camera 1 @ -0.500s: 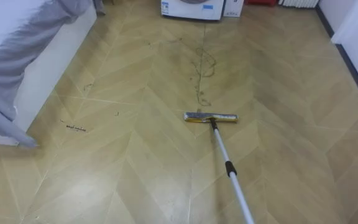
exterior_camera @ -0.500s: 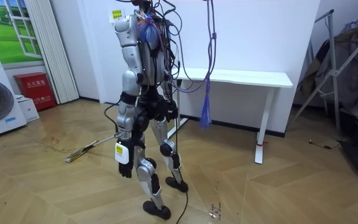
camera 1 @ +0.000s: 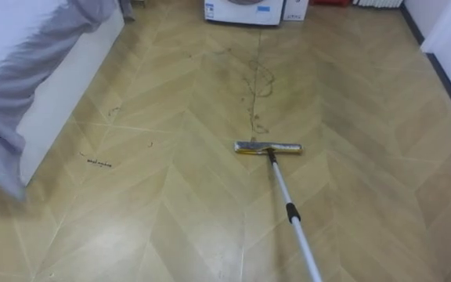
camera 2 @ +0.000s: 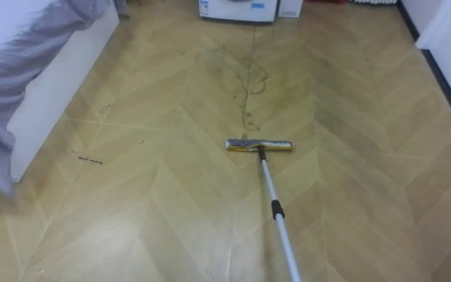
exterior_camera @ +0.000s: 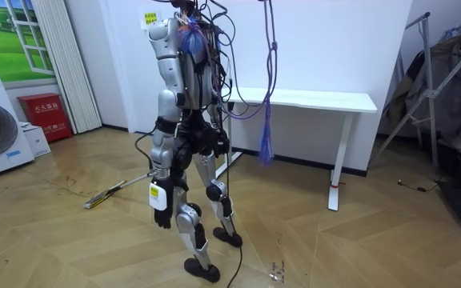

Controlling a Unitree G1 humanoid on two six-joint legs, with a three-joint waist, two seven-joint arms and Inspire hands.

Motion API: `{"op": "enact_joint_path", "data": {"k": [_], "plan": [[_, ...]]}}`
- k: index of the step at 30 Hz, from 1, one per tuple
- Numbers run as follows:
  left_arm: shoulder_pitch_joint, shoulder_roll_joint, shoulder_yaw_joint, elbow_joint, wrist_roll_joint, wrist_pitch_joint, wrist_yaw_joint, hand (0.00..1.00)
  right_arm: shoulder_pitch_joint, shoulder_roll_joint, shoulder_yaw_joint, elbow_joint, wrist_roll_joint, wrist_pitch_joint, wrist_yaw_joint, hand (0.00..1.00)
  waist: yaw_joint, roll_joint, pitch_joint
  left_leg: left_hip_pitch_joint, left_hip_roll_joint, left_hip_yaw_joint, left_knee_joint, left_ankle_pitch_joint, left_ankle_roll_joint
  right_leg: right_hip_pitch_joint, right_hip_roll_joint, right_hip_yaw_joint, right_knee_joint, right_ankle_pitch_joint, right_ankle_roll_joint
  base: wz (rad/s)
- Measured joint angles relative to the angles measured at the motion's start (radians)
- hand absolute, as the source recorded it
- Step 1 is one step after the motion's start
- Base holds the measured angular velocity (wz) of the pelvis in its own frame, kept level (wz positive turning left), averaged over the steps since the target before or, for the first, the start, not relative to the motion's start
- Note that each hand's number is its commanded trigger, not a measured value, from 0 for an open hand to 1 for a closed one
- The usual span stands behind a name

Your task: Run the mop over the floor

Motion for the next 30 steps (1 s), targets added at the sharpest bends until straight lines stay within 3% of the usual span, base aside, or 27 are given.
{"op": "enact_joint_path", "data": {"k": [17, 21, 27, 30], "plan": [[-0.017, -0.001, -0.001, 0.008, 0.001, 0.004, 0.018, 0.0, -0.02, -0.004, 0.007, 0.03, 0.02, 0.001, -0.009, 1.0, 0.0, 0.011, -0.0014, -0.056, 0.0, -0.004, 0.014, 0.001, 0.0, -0.056, -0.001, -0.004, 0.015, 0.0, 0.0, 0.0], [-0.038, -0.001, -0.001, 0.006, 0.0, 0.013, 0.021, 0.0, -0.044, -0.005, 0.005, 0.039, 0.032, 0.002, -0.03, 1.0, -0.01, 0.023, -0.0081, -0.121, 0.0, -0.011, 0.036, 0.002, -0.001, -0.11, 0.001, -0.006, 0.022, 0.0, -0.001, 0.05], [-0.06, -0.002, 0.001, 0.023, 0.0, 0.008, 0.024, 0.0, -0.066, -0.012, -0.006, 0.04, 0.037, 0.001, -0.04, 1.0, -0.013, 0.033, -0.0034, -0.215, 0.001, -0.012, 0.077, 0.001, -0.001, -0.206, -0.002, -0.006, 0.073, -0.001, -0.002, 0.05], [-0.067, -0.001, 0.004, 0.032, -0.004, 0.002, 0.04, 0.0, -0.083, -0.02, -0.016, 0.041, 0.039, -0.001, -0.042, 1.0, -0.011, 0.04, -0.0057, -0.282, 0.002, -0.009, 0.117, 0.001, 0.0, -0.295, -0.009, 0.0, 0.143, -0.009, -0.01, 0.0]]}}
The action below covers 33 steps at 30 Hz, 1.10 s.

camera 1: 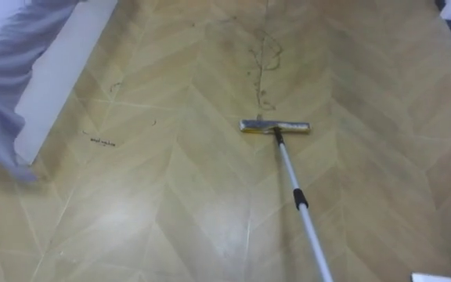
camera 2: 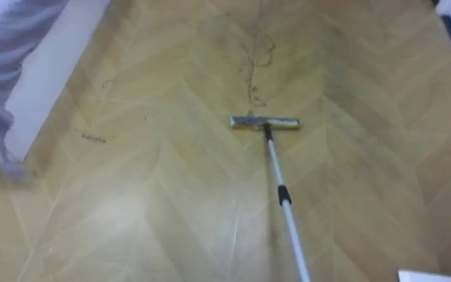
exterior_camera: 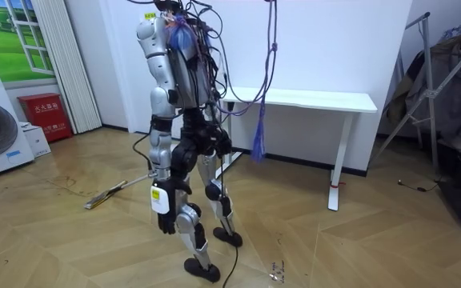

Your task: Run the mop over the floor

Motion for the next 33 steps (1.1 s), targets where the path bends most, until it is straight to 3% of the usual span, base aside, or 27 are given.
{"op": "enact_joint_path", "data": {"k": [1, 6, 9, 14, 17, 20, 21, 22, 23, 25, 26, 27, 28, 29, 30, 31, 32, 33], "plan": [[-0.016, 0.002, 0.0, 0.017, -0.005, 0.0, 0.001, 0.0, -0.007, -0.002, 0.0, 0.0, 0.01, 0.0, -0.006, 1.0, 0.0, 0.0, 0.005, -0.032, -0.002, 0.0, 0.027, 0.0, 0.0, -0.037, -0.006, 0.002, 0.036, -0.009, -0.001, 0.0], [-0.06, 0.004, -0.016, 0.058, -0.04, -0.001, 0.001, 0.0, -0.012, -0.01, 0.002, 0.001, 0.047, -0.001, -0.038, 1.0, 0.003, 0.006, 0.0134, -0.176, -0.007, 0.009, 0.137, -0.026, 0.004, -0.191, -0.03, 0.014, 0.191, -0.071, -0.008, 0.13], [-0.061, 0.007, -0.031, 0.065, -0.059, -0.005, 0.004, 0.0, -0.011, -0.019, 0.025, 0.009, 0.087, -0.013, -0.057, 1.0, 0.012, 0.007, 0.0123, -0.261, -0.021, 0.006, 0.201, -0.035, -0.003, -0.28, -0.041, 0.027, 0.259, -0.114, -0.013, 0.02], [-0.064, 0.005, -0.054, 0.079, -0.103, -0.006, 0.044, 0.0, -0.015, -0.03, 0.03, 0.02, 0.117, -0.024, -0.102, 1.0, 0.032, 0.024, 0.0147, -0.363, -0.02, 0.008, 0.297, -0.044, -0.019, -0.383, -0.048, 0.029, 0.382, -0.152, -0.032, 0.07], [-0.074, 0.009, -0.064, 0.095, -0.189, -0.007, 0.069, 0.0, -0.052, -0.024, 0.031, 0.023, 0.117, -0.021, -0.132, 1.0, 0.043, 0.023, 0.0156, -0.417, -0.018, 0.001, 0.388, -0.068, -0.039, -0.437, -0.048, 0.032, 0.482, -0.197, -0.052, 0.0], [-0.097, 0.006, -0.086, 0.096, -0.245, -0.009, 0.098, 0.0, -0.123, -0.021, 0.031, 0.071, 0.13, -0.024, -0.164, 1.0, 0.074, 0.016, 0.0182, -0.489, -0.008, 0.015, 0.537, -0.082, -0.059, -0.487, -0.064, 0.026, 0.608, -0.265, -0.088, 0.12], [-0.108, 0.007, -0.102, 0.095, -0.255, -0.013, 0.112, 0.0, -0.153, -0.026, 0.032, 0.075, 0.139, -0.028, -0.171, 1.0, 0.092, 0.007, 0.0214, -0.54, 0.013, 0.043, 0.62, -0.069, -0.077, -0.514, -0.063, 0.024, 0.662, -0.296, -0.094, 0.09], [-0.111, 0.014, -0.116, 0.092, -0.286, -0.021, 0.126, 0.0, -0.187, -0.026, 0.035, 0.075, 0.147, -0.04, -0.172, 1.0, 0.109, -0.001, 0.0229, -0.599, 0.035, 0.068, 0.72, -0.028, -0.09, -0.536, -0.06, 0.026, 0.714, -0.319, -0.106, 0.0], [-0.11, 0.02, -0.13, 0.09, -0.304, -0.026, 0.132, 0.0, -0.205, -0.027, 0.044, 0.076, 0.156, -0.046, -0.169, 1.0, 0.115, -0.01, 0.0245, -0.636, 0.04, 0.073, 0.777, 0.015, -0.093, -0.546, -0.057, 0.03, 0.735, -0.328, -0.113, -0.09], [-0.106, 0.038, -0.164, 0.087, -0.371, -0.036, 0.138, 0.0, -0.275, -0.037, 0.066, 0.088, 0.197, -0.071, -0.147, 1.0, 0.138, -0.046, 0.0302, -0.798, 0.051, 0.093, 1.043, 0.255, -0.105, -0.561, -0.055, 0.038, 0.81, -0.361, -0.152, -0.14], [-0.099, 0.04, -0.169, 0.088, -0.382, -0.041, 0.137, 0.0, -0.285, -0.046, 0.069, 0.09, 0.207, -0.078, -0.135, 1.0, 0.148, -0.039, 0.0254, -0.837, 0.059, 0.102, 1.14, 0.259, -0.101, -0.557, -0.056, 0.039, 0.825, -0.367, -0.163, -0.27], [-0.09, 0.043, -0.17, 0.088, -0.39, -0.047, 0.132, 0.0, -0.301, -0.061, 0.079, 0.095, 0.221, -0.089, -0.105, 1.0, 0.176, -0.048, 0.0307, -0.893, 0.073, 0.133, 1.27, 0.238, -0.08, -0.545, -0.056, 0.041, 0.838, -0.376, -0.169, -0.25], [-0.085, 0.047, -0.17, 0.088, -0.392, -0.051, 0.126, 0.0, -0.311, -0.067, 0.099, 0.101, 0.244, -0.101, -0.081, 1.0, 0.188, -0.06, 0.0319, -0.916, 0.081, 0.166, 1.283, 0.214, -0.052, -0.538, -0.058, 0.051, 0.835, -0.38, -0.164, -0.23], [-0.082, 0.048, -0.169, 0.086, -0.39, -0.056, 0.124, 0.0, -0.315, -0.069, 0.107, 0.102, 0.259, -0.102, -0.072, 1.0, 0.192, -0.061, 0.0352, -0.916, 0.089, 0.181, 1.256, 0.199, -0.048, -0.534, -0.059, 0.056, 0.832, -0.381, -0.161, 0.0], [-0.075, 0.049, -0.169, 0.084, -0.388, -0.068, 0.115, 0.0, -0.315, -0.075, 0.119, 0.101, 0.285, -0.107, -0.06, 1.0, 0.187, -0.06, 0.0354, -0.887, 0.092, 0.194, 1.128, 0.169, -0.051, -0.526, -0.062, 0.057, 0.826, -0.388, -0.147, 0.08], [-0.076, 0.049, -0.168, 0.085, -0.387, -0.073, 0.105, 0.0, -0.298, -0.081, 0.137, 0.099, 0.312, -0.111, -0.056, 1.0, 0.185, -0.054, 0.0328, -0.828, 0.091, 0.192, 0.924, 0.151, -0.052, -0.521, -0.059, 0.055, 0.818, -0.394, -0.129, 0.11], [-0.075, 0.049, -0.168, 0.084, -0.386, -0.075, 0.102, 0.0, -0.29, -0.083, 0.143, 0.098, 0.328, -0.114, -0.057, 1.0, 0.185, -0.047, 0.0311, -0.792, 0.094, 0.19, 0.816, 0.144, -0.054, -0.519, -0.058, 0.055, 0.813, -0.396, -0.124, 0.0], [-0.077, 0.049, -0.169, 0.086, -0.384, -0.077, 0.096, 0.0, -0.266, -0.087, 0.151, 0.097, 0.347, -0.119, -0.055, 1.0, 0.182, -0.029, 0.0279, -0.731, 0.103, 0.197, 0.663, 0.093, -0.043, -0.519, -0.06, 0.05, 0.803, -0.404, -0.117, 0.07]]}}
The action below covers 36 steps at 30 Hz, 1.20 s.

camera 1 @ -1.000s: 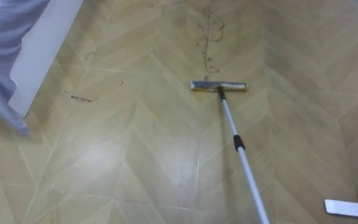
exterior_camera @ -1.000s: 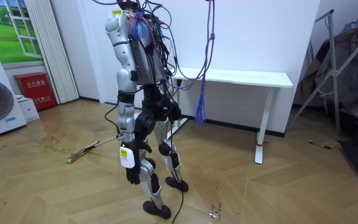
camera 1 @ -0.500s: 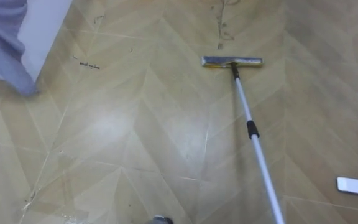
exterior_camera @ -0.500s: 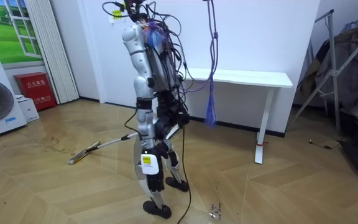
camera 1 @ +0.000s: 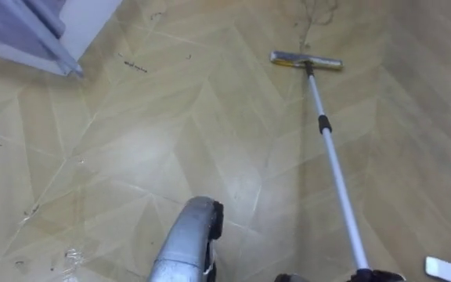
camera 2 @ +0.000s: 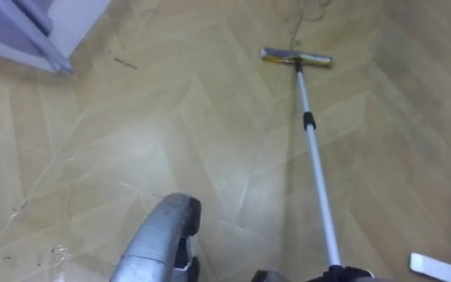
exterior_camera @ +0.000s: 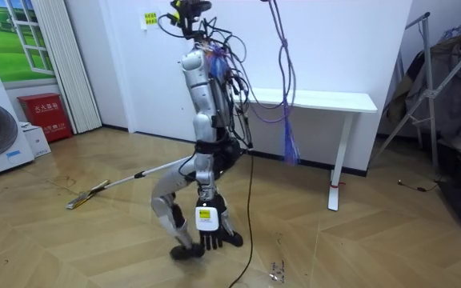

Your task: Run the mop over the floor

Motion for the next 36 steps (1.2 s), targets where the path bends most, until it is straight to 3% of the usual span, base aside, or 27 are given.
{"op": "enact_joint_path", "data": {"k": [1, 2, 3, 4, 5, 7, 8, 9, 11, 12, 14, 16, 18, 21, 23, 24, 25, 26, 27, 28, 29, 30, 31, 32, 33, 34, 36], "plan": [[-0.007, 0.0, 0.003, 0.001, 0.004, 0.002, -0.003, 0.0, 0.019, -0.01, -0.002, 0.0, 0.016, -0.012, -0.005, 1.0, -0.027, 0.014, -0.003, 0.028, -0.012, 0.017, -0.062, -0.09, 0.033, 0.003, -0.008, -0.006, -0.024, -0.004, 0.024, 0.19], [-0.009, 0.0, 0.008, 0.001, 0.01, 0.005, -0.006, 0.0, 0.033, -0.014, -0.006, 0.001, 0.015, -0.018, -0.005, 1.0, -0.04, 0.018, -0.0048, 0.033, -0.026, 0.022, -0.083, -0.103, 0.062, 0.008, -0.021, -0.011, -0.04, -0.002, 0.037, 0.43], [-0.017, -0.002, 0.031, 0.0, 0.022, 0.009, -0.005, 0.0, 0.067, -0.019, -0.012, 0.006, 0.01, -0.024, -0.003, 1.0, -0.055, 0.018, -0.0079, 0.053, -0.053, 0.035, -0.115, -0.113, 0.081, 0.025, -0.043, -0.011, -0.07, 0.01, 0.074, 0.47], [-0.018, -0.002, 0.039, -0.006, 0.027, 0.009, -0.003, 0.0, 0.107, -0.027, -0.012, 0.015, 0.008, -0.024, -0.006, 1.0, -0.073, 0.022, -0.0105, 0.077, -0.091, 0.037, -0.135, -0.13, 0.109, 0.033, -0.051, 0.03, -0.059, 0.025, 0.086, 0.45], [-0.017, -0.003, 0.039, -0.012, 0.03, 0.009, 0.003, 0.0, 0.134, -0.035, -0.006, 0.019, 0.008, -0.025, -0.008, 1.0, -0.081, 0.028, -0.0129, 0.09, -0.107, 0.037, -0.136, -0.141, 0.124, 0.019, -0.054, 0.053, -0.026, 0.049, 0.085, 0.44], [0.002, -0.008, 0.038, -0.041, 0.037, 0.002, 0.03, 0.0, 0.256, -0.046, 0.003, 0.02, 0.01, -0.022, -0.022, 1.0, -0.105, 0.056, -0.0322, 0.138, -0.142, 0.036, -0.133, -0.197, 0.158, -0.054, -0.045, 0.153, 0.152, 0.241, 0.102, 0.32], [0.007, -0.008, 0.038, -0.047, 0.036, -0.001, 0.035, 0.0, 0.28, -0.044, 0.003, 0.019, 0.01, -0.02, -0.021, 1.0, -0.107, 0.063, -0.0372, 0.149, -0.141, 0.036, -0.133, -0.209, 0.163, -0.076, -0.035, 0.175, 0.187, 0.293, 0.107, -0.09], [0.011, -0.006, 0.038, -0.061, 0.036, -0.004, 0.044, 0.0, 0.308, -0.036, 0.002, 0.013, 0.01, -0.012, -0.02, 1.0, -0.109, 0.073, -0.0358, 0.165, -0.14, 0.036, -0.133, -0.232, 0.166, -0.127, -0.017, 0.196, 0.235, 0.338, 0.112, -0.22], [0.009, -0.004, 0.035, -0.074, 0.035, -0.013, 0.062, 0.0, 0.322, -0.018, 0.001, 0.001, 0.004, -0.007, -0.027, 1.0, -0.141, 0.086, -0.0291, 0.175, -0.141, 0.027, -0.134, -0.25, 0.175, -0.219, 0.004, 0.2, 0.255, 0.332, 0.108, -0.04], [0.0, -0.005, 0.035, -0.075, 0.035, -0.021, 0.07, 0.0, 0.321, 0.0, -0.001, -0.001, 0.001, -0.008, -0.038, 1.0, -0.162, 0.086, -0.0279, 0.179, -0.143, 0.026, -0.146, -0.254, 0.175, -0.278, 0.02, 0.199, 0.213, 0.322, 0.11, 0.0], [-0.003, -0.013, 0.032, -0.092, 0.035, -0.026, 0.077, 0.0, 0.32, 0.024, 0.0, -0.003, 0.001, -0.008, -0.056, 1.0, -0.163, 0.084, -0.0272, 0.19, -0.141, 0.025, -0.168, -0.259, 0.169, -0.329, 0.039, 0.192, 0.049, 0.319, 0.111, -0.09], [0.003, -0.027, 0.019, -0.09, 0.036, -0.017, 0.08, 0.0, 0.319, 0.04, -0.008, -0.014, 0.001, -0.004, -0.081, 1.0, -0.16, 0.078, -0.0261, 0.223, -0.14, 0.024, -0.193, -0.283, 0.158, -0.326, 0.064, 0.184, -0.229, 0.343, 0.084, -0.09], [0.014, -0.036, 0.019, -0.088, 0.033, -0.002, 0.081, 0.0, 0.305, 0.039, -0.013, -0.024, -0.007, 0.013, -0.095, 1.0, -0.152, 0.077, -0.021, 0.258, -0.13, 0.02, -0.189, -0.315, 0.143, -0.304, 0.077, 0.179, -0.27, 0.387, 0.066, -0.15], [0.018, -0.031, 0.02, -0.089, 0.021, 0.02, 0.091, 0.0, 0.212, 0.035, -0.022, -0.022, -0.019, 0.062, -0.121, 1.0, -0.109, 0.061, -0.012, 0.297, -0.092, 0.021, -0.113, -0.348, 0.103, -0.247, 0.089, 0.141, -0.23, 0.338, 0.02, -0.24], [0.018, -0.021, 0.015, -0.094, -0.035, 0.02, 0.111, 0.0, 0.126, 0.023, -0.026, 0.002, -0.019, 0.08, -0.132, 1.0, -0.097, 0.048, -0.0062, 0.249, -0.062, 0.032, 0.058, -0.306, 0.039, -0.235, 0.107, 0.141, -0.171, 0.279, 0.011, -0.09], [0.021, -0.016, 0.006, -0.096, -0.071, 0.023, 0.126, 0.0, 0.077, 0.008, -0.021, 0.0, -0.016, 0.082, -0.14, 1.0, -0.082, 0.041, -0.007, 0.2, -0.041, 0.027, 0.193, -0.242, 0.013, -0.23, 0.123, 0.145, -0.125, 0.242, 0.003, -0.22], [0.022, -0.01, -0.013, -0.106, -0.081, 0.023, 0.137, 0.0, 0.024, -0.004, -0.015, -0.003, -0.014, 0.081, -0.14, 1.0, -0.063, 0.024, 0.0004, 0.145, -0.031, 0.025, 0.304, -0.143, -0.003, -0.227, 0.134, 0.159, -0.085, 0.205, 0.001, -0.21], [0.022, -0.008, -0.015, -0.112, -0.086, 0.023, 0.14, 0.0, -0.004, -0.01, -0.011, -0.002, -0.01, 0.079, -0.14, 1.0, -0.058, 0.013, 0.0061, 0.117, -0.032, 0.022, 0.35, -0.09, -0.012, -0.226, 0.139, 0.17, -0.069, 0.194, -0.007, -0.11], [0.021, -0.006, -0.02, -0.115, -0.093, 0.022, 0.139, 0.0, -0.04, -0.021, -0.01, -0.005, 0.001, 0.075, -0.137, 1.0, -0.05, -0.002, 0.0095, 0.064, -0.031, 0.008, 0.398, -0.069, -0.011, -0.224, 0.145, 0.175, -0.045, 0.17, -0.016, -0.06], [0.022, -0.006, -0.02, -0.115, -0.093, 0.021, 0.138, 0.0, -0.066, -0.028, -0.009, -0.023, 0.02, 0.063, -0.134, 1.0, -0.031, 0.004, 0.0048, 0.02, -0.02, 0.009, 0.367, -0.094, -0.004, -0.215, 0.157, 0.175, -0.039, 0.155, -0.021, -0.08], [0.025, -0.006, -0.018, -0.115, -0.093, 0.021, 0.136, 0.0, -0.071, -0.029, -0.009, -0.031, 0.026, 0.052, -0.13, 1.0, -0.021, -0.001, 0.0057, 0.006, -0.018, 0.01, 0.326, -0.11, 0.003, -0.206, 0.158, 0.175, -0.039, 0.152, -0.016, -0.13], [0.036, -0.006, -0.009, -0.113, -0.094, 0.022, 0.131, 0.0, -0.08, -0.025, -0.01, -0.041, 0.044, 0.038, -0.114, 1.0, -0.016, -0.006, 0.0074, 0.003, -0.021, 0.006, 0.182, -0.134, 0.01, -0.174, 0.157, 0.175, -0.046, 0.137, -0.014, -0.12], [0.053, -0.006, -0.002, -0.116, -0.091, 0.022, 0.118, 0.0, -0.079, -0.023, -0.009, -0.042, 0.064, 0.032, -0.095, 1.0, -0.016, -0.003, 0.005, 0.015, -0.021, 0.004, 0.019, -0.132, 0.008, -0.134, 0.155, 0.172, -0.06, 0.119, -0.014, -0.1], [0.055, -0.006, -0.001, -0.117, -0.088, 0.022, 0.113, 0.0, -0.077, -0.024, -0.009, -0.04, 0.068, 0.032, -0.086, 1.0, -0.017, -0.001, 0.0046, 0.023, -0.021, 0.003, -0.063, -0.127, 0.008, -0.115, 0.153, 0.17, -0.069, 0.109, -0.013, 0.0], [0.06, -0.004, 0.003, -0.115, -0.084, 0.025, 0.098, 0.0, -0.048, -0.022, -0.01, -0.04, 0.073, 0.027, -0.076, 1.0, -0.031, 0.004, 0.002, 0.032, -0.024, 0.008, -0.124, -0.099, 0.048, -0.068, 0.145, 0.164, -0.088, 0.084, 0.002, 0.32], [0.065, -0.005, 0.006, -0.112, -0.083, 0.027, 0.086, 0.0, -0.004, -0.025, -0.011, -0.039, 0.081, 0.02, -0.068, 1.0, -0.049, 0.011, -0.0095, 0.059, -0.04, 0.011, -0.136, -0.113, 0.074, -0.025, 0.133, 0.156, -0.123, 0.069, 0.023, 0.43], [0.049, -0.005, 0.006, -0.112, -0.083, 0.026, 0.066, 0.0, 0.05, -0.038, -0.004, -0.01, 0.079, 0.016, -0.052, 1.0, -0.055, 0.019, -0.0107, 0.107, -0.063, 0.025, -0.158, -0.138, 0.114, 0.025, 0.116, 0.175, -0.156, 0.069, 0.035, 0.26]]}}
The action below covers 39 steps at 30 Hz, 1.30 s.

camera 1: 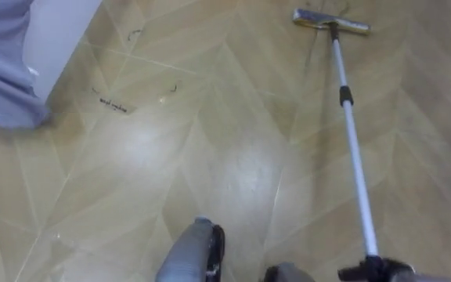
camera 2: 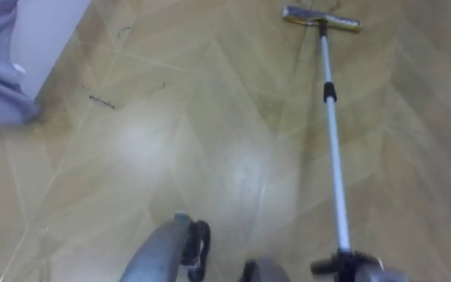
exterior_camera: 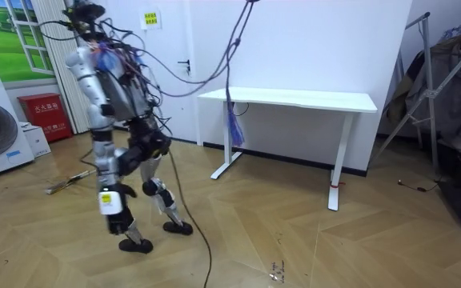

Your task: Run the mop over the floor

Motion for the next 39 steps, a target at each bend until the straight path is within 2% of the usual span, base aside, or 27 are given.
{"op": "enact_joint_path", "data": {"k": [2, 3, 4, 6, 8, 11, 14, 15, 17, 18, 19, 21, 22, 23, 24, 25, 26, 27, 28, 29, 30, 32, 33, 35, 36, 37, 39], "plan": [[-0.01, -0.002, 0.005, -0.002, 0.006, -0.005, -0.01, 0.0, 0.059, -0.02, 0.02, 0.041, -0.015, -0.003, 0.008, 1.0, -0.011, 0.012, -0.0069, 0.048, -0.033, 0.016, -0.014, -0.032, 0.024, 0.007, -0.035, 0.011, 0.062, 0.034, 0.052, 0.14], [-0.011, -0.004, 0.017, -0.003, 0.013, -0.012, -0.011, 0.0, 0.11, -0.033, 0.028, 0.053, -0.023, -0.004, 0.004, 1.0, -0.028, 0.03, -0.0145, 0.073, -0.056, 0.017, -0.014, -0.054, 0.039, -0.013, -0.052, 0.015, 0.136, 0.079, 0.072, 0.24], [-0.01, -0.006, 0.025, -0.008, 0.031, -0.016, -0.011, 0.0, 0.162, -0.039, 0.027, 0.054, -0.028, -0.004, 0.0, 1.0, -0.038, 0.052, -0.0242, 0.091, -0.064, 0.017, -0.013, -0.08, 0.05, -0.04, -0.063, 0.021, 0.204, 0.15, 0.075, 0.13], [0.0, -0.004, 0.03, -0.03, 0.042, -0.017, -0.009, 0.0, 0.203, -0.036, 0.024, 0.053, -0.031, -0.003, -0.002, 1.0, -0.047, 0.077, -0.0204, 0.122, -0.066, 0.015, -0.019, -0.11, 0.056, -0.091, -0.063, 0.023, 0.293, 0.248, 0.082, -0.26], [0.0, 0.0, 0.03, -0.031, 0.04, -0.018, -0.005, 0.0, 0.216, -0.014, 0.02, 0.053, -0.043, -0.002, -0.008, 1.0, -0.058, 0.082, -0.0144, 0.146, -0.076, 0.007, -0.037, -0.123, 0.062, -0.171, -0.057, 0.039, 0.312, 0.24, 0.08, -0.36], [0.0, -0.004, 0.016, -0.047, 0.04, -0.012, -0.007, 0.0, 0.228, 0.016, 0.021, 0.048, -0.05, 0.007, -0.009, 1.0, -0.077, 0.089, -0.0092, 0.183, -0.077, 0.005, -0.05, -0.157, 0.062, -0.286, -0.029, 0.032, 0.164, 0.225, 0.073, -0.18], [0.003, -0.015, 0.013, -0.035, 0.038, 0.013, -0.006, 0.0, 0.228, 0.019, 0.019, 0.048, -0.058, 0.042, -0.01, 1.0, -0.077, 0.085, -0.0099, 0.251, -0.077, 0.005, -0.05, -0.211, 0.052, -0.298, -0.025, -0.015, -0.078, 0.254, 0.028, -0.02], [0.006, -0.017, 0.014, -0.024, 0.032, 0.031, -0.006, 0.0, 0.219, 0.018, 0.019, 0.048, -0.058, 0.053, -0.014, 1.0, -0.073, 0.079, -0.0054, 0.29, -0.076, 0.001, -0.044, -0.242, 0.043, -0.278, -0.022, -0.025, -0.096, 0.271, 0.011, 0.0], [0.017, -0.019, 0.012, -0.011, 0.026, 0.042, -0.005, 0.0, 0.185, 0.013, 0.019, 0.046, -0.062, 0.073, -0.026, 1.0, -0.069, 0.075, -0.0076, 0.317, -0.069, -0.01, -0.003, -0.272, 0.01, -0.245, -0.021, -0.038, -0.065, 0.251, -0.004, 0.03], [0.015, -0.014, 0.012, -0.018, 0.02, 0.051, 0.001, 0.0, 0.131, 0.009, 0.017, 0.059, -0.065, 0.08, -0.033, 1.0, -0.063, 0.069, -0.0032, 0.275, -0.05, 0.003, 0.125, -0.241, -0.045, -0.239, -0.02, -0.042, -0.03, 0.227, -0.008, 0.0], [0.017, -0.009, 0.005, -0.029, -0.013, 0.052, 0.018, 0.0, 0.066, 0.001, 0.018, 0.068, -0.066, 0.093, -0.04, 1.0, -0.048, 0.053, 0.001, 0.208, -0.025, 0.013, 0.286, -0.155, -0.104, -0.237, -0.01, -0.031, 0.009, 0.2, -0.014, -0.09], [0.02, 0.0, -0.009, -0.05, -0.05, 0.052, 0.029, 0.0, -0.036, -0.018, 0.021, 0.062, -0.074, 0.102, -0.044, 1.0, -0.017, 0.025, 0.0039, 0.116, -0.019, 0.008, 0.453, -0.028, -0.118, -0.233, -0.003, -0.016, 0.06, 0.157, -0.04, -0.28], [0.02, 0.006, -0.009, -0.066, -0.05, 0.047, 0.03, 0.0, -0.103, -0.027, 0.029, 0.057, -0.055, 0.094, -0.043, 1.0, -0.004, 0.01, 0.0125, 0.055, 0.0, 0.005, 0.475, -0.037, -0.111, -0.22, 0.001, -0.015, 0.077, 0.133, -0.046, -0.26], [0.019, 0.008, -0.008, -0.071, -0.051, 0.044, 0.031, 0.0, -0.123, -0.03, 0.036, 0.052, -0.047, 0.087, -0.041, 1.0, 0.008, 0.004, 0.0155, 0.024, 0.015, 0.004, 0.456, -0.047, -0.102, -0.211, 0.006, -0.015, 0.077, 0.128, -0.047, -0.2], [0.019, 0.009, -0.008, -0.08, -0.051, 0.034, 0.032, 0.0, -0.166, -0.036, 0.042, 0.041, -0.024, 0.065, -0.037, 1.0, 0.028, -0.002, 0.0181, -0.019, 0.035, -0.002, 0.359, -0.056, -0.103, -0.186, 0.007, -0.015, 0.074, 0.115, -0.041, -0.11], [0.022, 0.009, -0.009, -0.086, -0.048, 0.029, 0.028, 0.0, -0.192, -0.039, 0.043, 0.027, -0.003, 0.057, -0.027, 1.0, 0.041, -0.012, 0.0188, -0.044, 0.043, -0.019, 0.204, -0.05, -0.111, -0.156, 0.006, -0.015, 0.059, 0.097, -0.032, 0.0], [0.023, 0.009, -0.008, -0.087, -0.048, 0.03, 0.026, 0.0, -0.195, -0.042, 0.042, 0.013, 0.015, 0.057, -0.02, 1.0, 0.041, -0.009, 0.0159, -0.047, 0.043, -0.022, 0.117, -0.044, -0.113, -0.137, 0.007, -0.015, 0.049, 0.086, -0.023, 0.17], [0.03, 0.009, -0.007, -0.088, -0.048, 0.029, 0.022, 0.0, -0.193, -0.041, 0.037, 0.0, 0.035, 0.053, -0.006, 1.0, 0.041, -0.012, 0.0165, -0.043, 0.047, -0.02, 0.0, 0.015, -0.093, -0.094, -0.001, -0.016, 0.026, 0.063, -0.005, 0.28], [0.039, 0.009, -0.008, -0.088, -0.046, 0.03, 0.01, 0.0, -0.17, -0.039, 0.031, -0.001, 0.054, 0.053, 0.005, 1.0, 0.038, -0.016, 0.0039, -0.016, 0.04, -0.004, -0.037, 0.047, -0.063, -0.051, -0.019, -0.015, -0.005, 0.046, 0.019, 0.32], [0.038, 0.009, -0.008, -0.088, -0.043, 0.03, 0.0, 0.0, -0.154, -0.04, 0.03, -0.001, 0.064, 0.052, 0.008, 1.0, 0.034, -0.014, 0.0025, 0.002, 0.037, 0.005, -0.043, 0.045, -0.045, -0.026, -0.024, -0.016, -0.022, 0.041, 0.028, 0.46], [0.03, 0.009, -0.005, -0.087, -0.026, 0.03, -0.021, 0.0, -0.109, -0.04, 0.023, 0.002, 0.07, 0.047, 0.019, 1.0, 0.029, -0.01, 0.0022, 0.035, 0.015, 0.01, -0.047, 0.029, -0.01, 0.013, -0.04, -0.009, -0.041, 0.035, 0.04, 0.53], [0.02, 0.008, 0.001, -0.083, -0.025, 0.024, -0.035, 0.0, -0.044, -0.043, 0.016, 0.029, 0.075, 0.04, 0.036, 1.0, 0.019, -0.004, -0.0019, 0.078, -0.025, 0.014, -0.046, -0.013, 0.018, 0.045, -0.069, -0.005, -0.01, 0.045, 0.058, 0.45], [0.017, 0.006, 0.0, -0.086, -0.021, 0.01, -0.04, 0.0, -0.002, -0.053, 0.019, 0.045, 0.067, 0.037, 0.036, 1.0, 0.012, 0.006, -0.0045, 0.1, -0.046, 0.017, -0.045, -0.038, 0.032, 0.035, -0.085, 0.007, 0.054, 0.08, 0.088, 0.31], [0.016, 0.006, 0.003, -0.087, -0.006, 0.0, -0.043, 0.0, 0.066, -0.065, 0.023, 0.06, 0.051, 0.035, 0.031, 1.0, -0.006, 0.026, -0.0082, 0.137, -0.079, 0.012, -0.046, -0.075, 0.051, -0.001, -0.1, 0.036, 0.174, 0.174, 0.097, 0.26], [0.017, 0.005, 0.007, -0.087, -0.003, -0.005, -0.041, 0.0, 0.122, -0.069, 0.023, 0.06, 0.052, 0.033, 0.021, 1.0, -0.017, 0.045, -0.0108, 0.161, -0.095, 0.0, -0.047, -0.097, 0.061, -0.027, -0.097, 0.056, 0.247, 0.239, 0.09, 0.23], [0.016, 0.004, 0.007, -0.087, 0.004, -0.006, -0.036, 0.0, 0.165, -0.065, 0.022, 0.059, 0.052, 0.032, 0.004, 1.0, -0.028, 0.066, -0.0161, 0.175, -0.099, -0.01, -0.048, -0.113, 0.069, -0.071, -0.08, 0.06, 0.294, 0.245, 0.089, 0.18], [0.016, 0.002, 0.013, -0.087, 0.011, -0.009, -0.026, 0.0, 0.202, -0.042, 0.02, 0.048, 0.052, 0.027, -0.018, 1.0, -0.041, 0.082, -0.0097, 0.203, -0.099, -0.018, -0.067, -0.122, 0.072, -0.151, -0.048, 0.066, 0.289, 0.229, 0.085, 0.01]]}}
